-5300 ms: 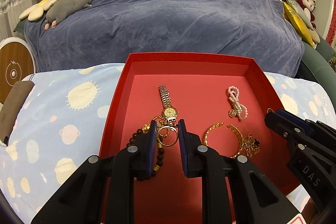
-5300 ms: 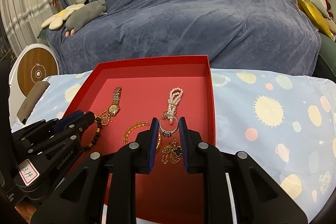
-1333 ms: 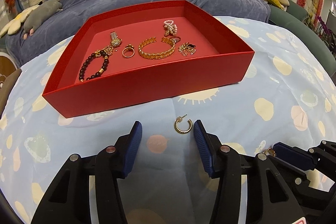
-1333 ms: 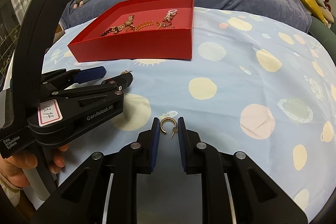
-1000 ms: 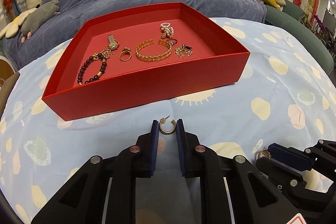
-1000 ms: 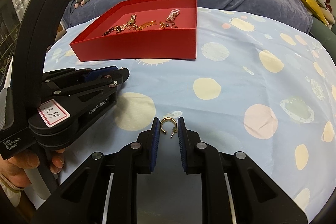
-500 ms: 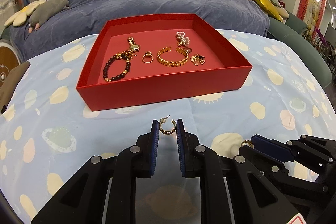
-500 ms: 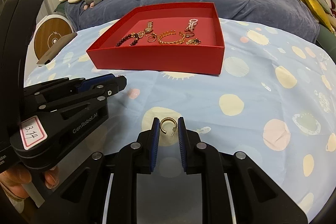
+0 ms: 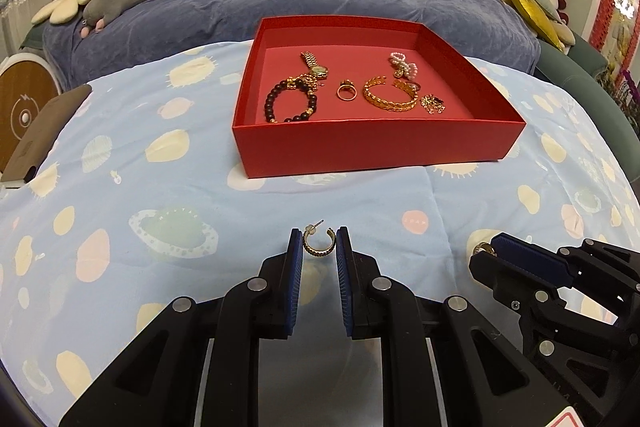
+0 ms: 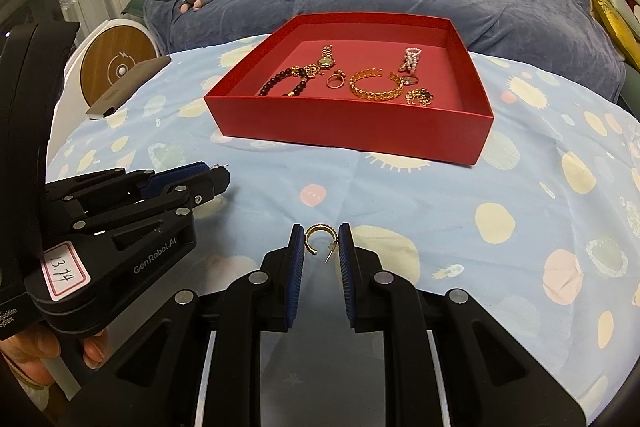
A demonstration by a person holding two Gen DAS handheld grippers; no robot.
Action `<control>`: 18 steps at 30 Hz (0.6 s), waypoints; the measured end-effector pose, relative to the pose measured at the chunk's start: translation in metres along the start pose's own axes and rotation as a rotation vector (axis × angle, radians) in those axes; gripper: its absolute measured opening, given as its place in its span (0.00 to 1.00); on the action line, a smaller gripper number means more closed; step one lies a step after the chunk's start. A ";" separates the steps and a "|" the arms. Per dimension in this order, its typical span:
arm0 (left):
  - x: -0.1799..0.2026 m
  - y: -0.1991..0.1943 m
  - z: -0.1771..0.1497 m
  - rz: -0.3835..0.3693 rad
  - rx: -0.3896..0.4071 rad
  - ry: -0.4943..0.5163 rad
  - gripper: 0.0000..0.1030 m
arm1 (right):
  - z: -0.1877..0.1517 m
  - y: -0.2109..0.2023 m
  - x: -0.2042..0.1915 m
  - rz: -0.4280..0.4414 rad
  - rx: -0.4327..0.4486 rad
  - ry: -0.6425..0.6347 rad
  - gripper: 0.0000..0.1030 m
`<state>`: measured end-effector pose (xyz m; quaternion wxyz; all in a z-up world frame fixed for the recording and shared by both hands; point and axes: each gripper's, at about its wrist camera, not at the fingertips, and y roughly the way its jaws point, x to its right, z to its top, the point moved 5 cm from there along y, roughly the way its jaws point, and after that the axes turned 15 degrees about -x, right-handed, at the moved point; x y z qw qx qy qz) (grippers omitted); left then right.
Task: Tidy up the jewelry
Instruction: 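Carry both hoop earrings into the red box and open both tools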
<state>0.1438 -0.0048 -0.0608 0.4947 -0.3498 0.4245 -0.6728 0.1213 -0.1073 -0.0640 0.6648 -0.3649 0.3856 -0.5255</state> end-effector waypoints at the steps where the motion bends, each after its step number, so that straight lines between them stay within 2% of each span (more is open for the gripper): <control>1: -0.002 0.000 0.000 -0.001 -0.001 -0.006 0.14 | 0.001 0.000 -0.001 0.002 0.001 0.001 0.16; 12: -0.002 -0.014 0.009 -0.008 0.025 -0.024 0.14 | 0.017 -0.009 0.004 0.013 0.027 0.025 0.16; 18: 0.006 -0.025 0.026 -0.020 0.051 -0.025 0.14 | 0.040 -0.026 0.015 0.001 0.072 0.031 0.16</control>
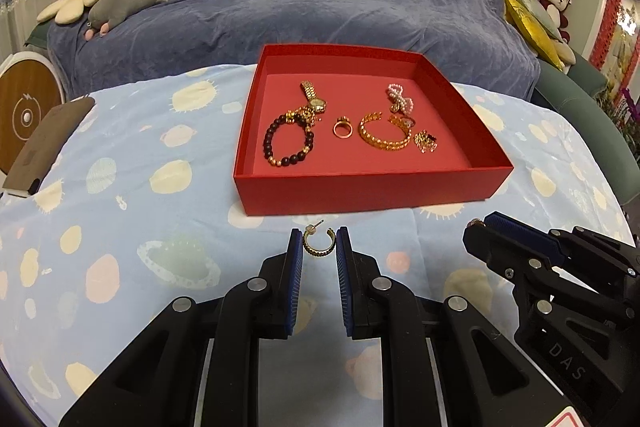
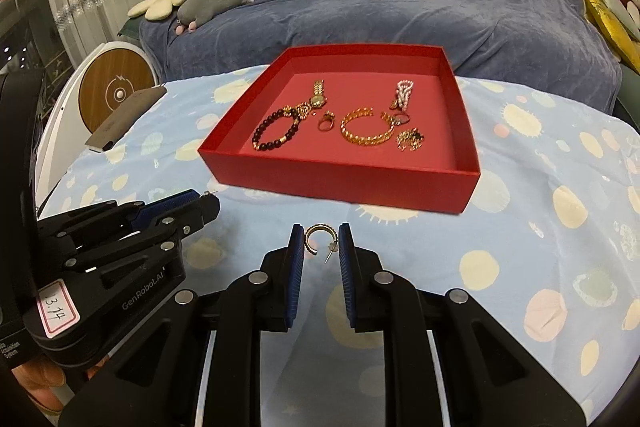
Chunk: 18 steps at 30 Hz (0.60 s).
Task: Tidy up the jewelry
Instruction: 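Carry both hoop earrings into the red box and open both tools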
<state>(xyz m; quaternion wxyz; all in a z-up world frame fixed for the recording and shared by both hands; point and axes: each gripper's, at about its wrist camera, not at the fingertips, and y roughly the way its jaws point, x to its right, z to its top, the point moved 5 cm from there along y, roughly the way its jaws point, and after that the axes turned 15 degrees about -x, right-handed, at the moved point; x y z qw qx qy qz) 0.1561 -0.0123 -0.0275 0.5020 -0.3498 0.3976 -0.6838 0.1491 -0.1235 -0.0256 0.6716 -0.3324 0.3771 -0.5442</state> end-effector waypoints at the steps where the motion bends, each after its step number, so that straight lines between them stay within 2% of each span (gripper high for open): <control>1: 0.001 -0.003 0.005 0.004 0.012 0.005 0.14 | 0.005 -0.003 0.002 -0.003 0.011 0.000 0.16; 11: 0.011 -0.012 0.066 0.028 0.084 0.023 0.14 | 0.054 -0.009 0.029 -0.030 0.070 0.031 0.16; 18: 0.012 0.013 0.092 0.023 0.067 0.007 0.14 | 0.075 0.018 0.035 -0.025 0.045 0.044 0.16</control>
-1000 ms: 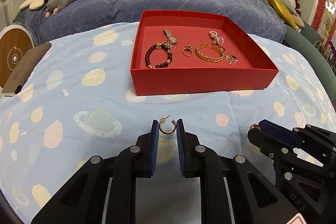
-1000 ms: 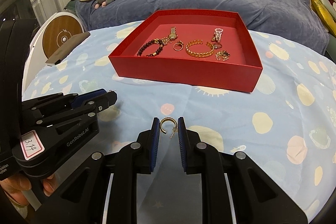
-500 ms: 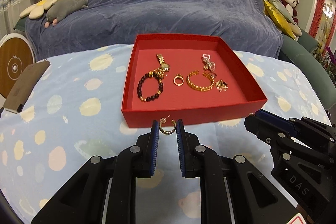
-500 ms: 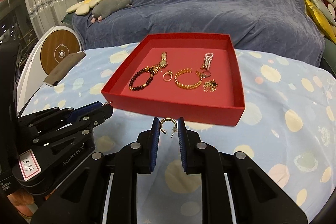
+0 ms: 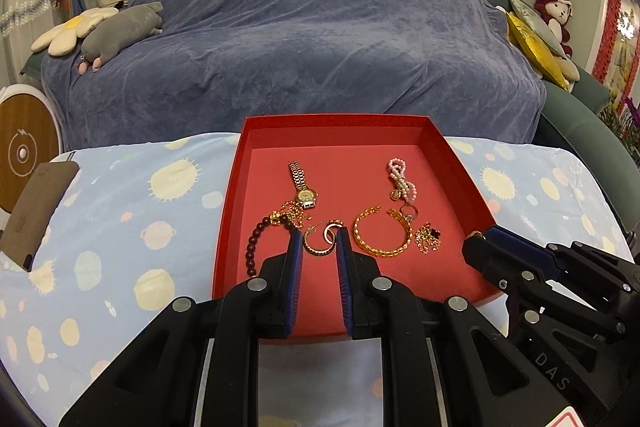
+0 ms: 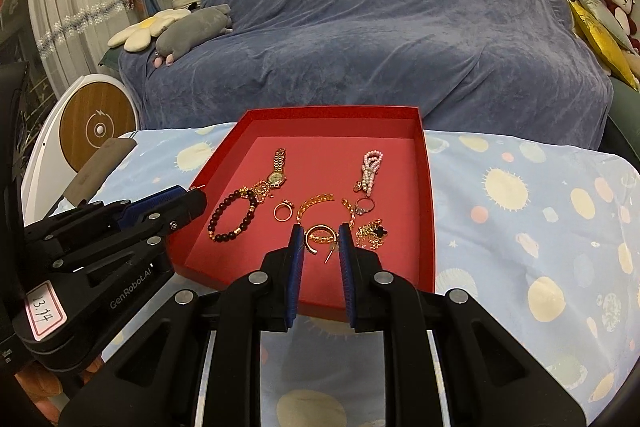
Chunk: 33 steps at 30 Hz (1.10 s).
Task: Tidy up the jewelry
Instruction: 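Carry both hoop earrings into the red box and open both tools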
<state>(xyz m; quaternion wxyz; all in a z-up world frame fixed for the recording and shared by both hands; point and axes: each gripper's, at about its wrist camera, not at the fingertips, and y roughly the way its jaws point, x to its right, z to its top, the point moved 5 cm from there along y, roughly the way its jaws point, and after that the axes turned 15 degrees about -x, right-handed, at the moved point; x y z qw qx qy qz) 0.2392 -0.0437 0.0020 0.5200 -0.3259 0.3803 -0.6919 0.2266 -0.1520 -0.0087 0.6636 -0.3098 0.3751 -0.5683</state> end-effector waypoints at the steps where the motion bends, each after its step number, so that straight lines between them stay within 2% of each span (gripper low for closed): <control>1: 0.000 0.007 0.003 -0.001 -0.010 -0.006 0.14 | 0.002 0.006 0.001 -0.001 -0.009 0.001 0.16; 10: -0.002 0.049 0.005 0.006 -0.074 -0.009 0.14 | 0.003 0.044 0.011 -0.037 -0.075 -0.007 0.16; 27: -0.001 0.071 0.007 0.024 -0.103 0.005 0.14 | 0.004 0.066 0.013 -0.060 -0.105 -0.012 0.17; 29: 0.000 0.072 0.006 0.029 -0.108 0.008 0.17 | 0.004 0.067 0.014 -0.062 -0.101 -0.009 0.17; 31: 0.000 0.073 0.005 0.040 -0.111 0.004 0.29 | 0.004 0.066 0.014 -0.064 -0.098 -0.010 0.17; 33: -0.001 0.071 0.005 0.048 -0.106 -0.001 0.36 | 0.005 0.064 0.015 -0.067 -0.091 -0.008 0.17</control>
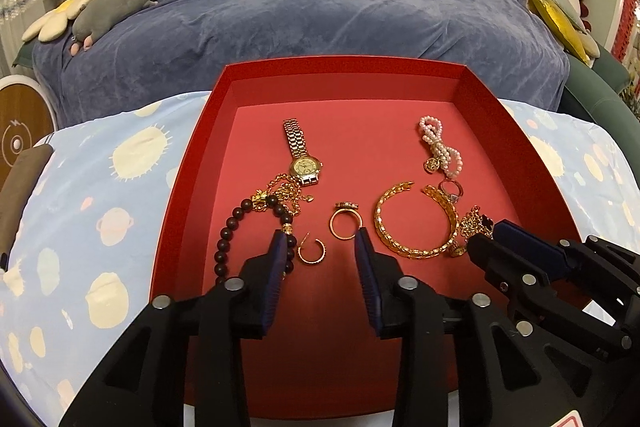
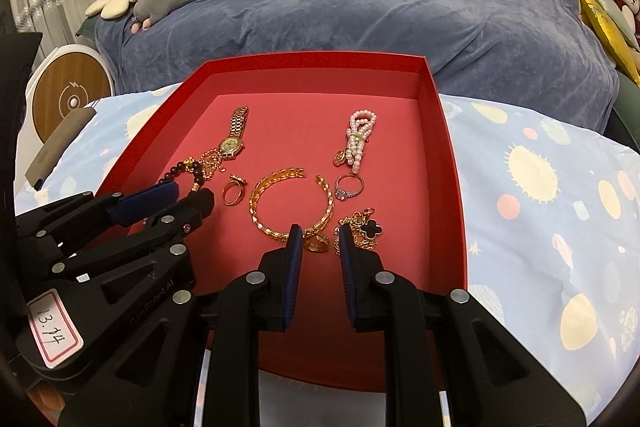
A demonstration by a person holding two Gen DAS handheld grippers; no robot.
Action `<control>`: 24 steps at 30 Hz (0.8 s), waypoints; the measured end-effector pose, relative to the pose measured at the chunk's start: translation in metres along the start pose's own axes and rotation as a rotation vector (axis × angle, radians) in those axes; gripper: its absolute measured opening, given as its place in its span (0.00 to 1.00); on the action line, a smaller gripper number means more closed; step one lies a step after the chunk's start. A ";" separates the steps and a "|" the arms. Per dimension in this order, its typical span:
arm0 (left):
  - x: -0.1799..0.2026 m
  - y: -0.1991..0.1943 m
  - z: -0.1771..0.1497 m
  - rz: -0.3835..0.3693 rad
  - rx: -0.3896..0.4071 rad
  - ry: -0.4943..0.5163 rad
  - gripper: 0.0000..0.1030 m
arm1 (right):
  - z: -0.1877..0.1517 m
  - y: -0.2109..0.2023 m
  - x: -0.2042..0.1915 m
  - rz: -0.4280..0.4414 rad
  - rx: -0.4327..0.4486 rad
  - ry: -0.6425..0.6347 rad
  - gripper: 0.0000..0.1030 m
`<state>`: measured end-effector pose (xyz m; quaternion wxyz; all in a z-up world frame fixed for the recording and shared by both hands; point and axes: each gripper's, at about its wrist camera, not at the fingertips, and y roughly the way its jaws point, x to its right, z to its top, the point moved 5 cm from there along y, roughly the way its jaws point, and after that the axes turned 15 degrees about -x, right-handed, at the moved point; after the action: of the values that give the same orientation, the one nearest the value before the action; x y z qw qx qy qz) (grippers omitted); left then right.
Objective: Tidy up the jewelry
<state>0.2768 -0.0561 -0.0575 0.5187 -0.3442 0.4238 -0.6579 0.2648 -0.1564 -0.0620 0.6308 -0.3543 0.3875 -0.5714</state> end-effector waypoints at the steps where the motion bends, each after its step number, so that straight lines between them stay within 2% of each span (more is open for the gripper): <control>1: -0.001 -0.001 0.000 0.003 0.004 -0.003 0.37 | 0.000 -0.001 0.001 0.001 0.003 0.002 0.18; 5: -0.004 -0.009 0.000 0.007 0.015 -0.011 0.37 | -0.001 -0.012 0.007 0.000 0.024 0.028 0.29; 13: -0.017 -0.028 -0.008 0.019 0.025 -0.028 0.39 | -0.011 -0.030 0.018 0.018 0.032 0.059 0.29; 18: -0.022 -0.023 -0.025 0.053 -0.006 -0.015 0.39 | -0.027 -0.021 0.012 -0.006 0.010 0.034 0.29; 24: -0.026 -0.023 -0.042 0.043 -0.016 -0.012 0.39 | -0.043 -0.023 0.008 0.018 -0.004 0.044 0.29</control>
<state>0.2364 -0.0196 -0.0538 0.5324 -0.3432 0.4333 -0.6411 0.2167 -0.1670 -0.0613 0.6265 -0.3395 0.4057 -0.5724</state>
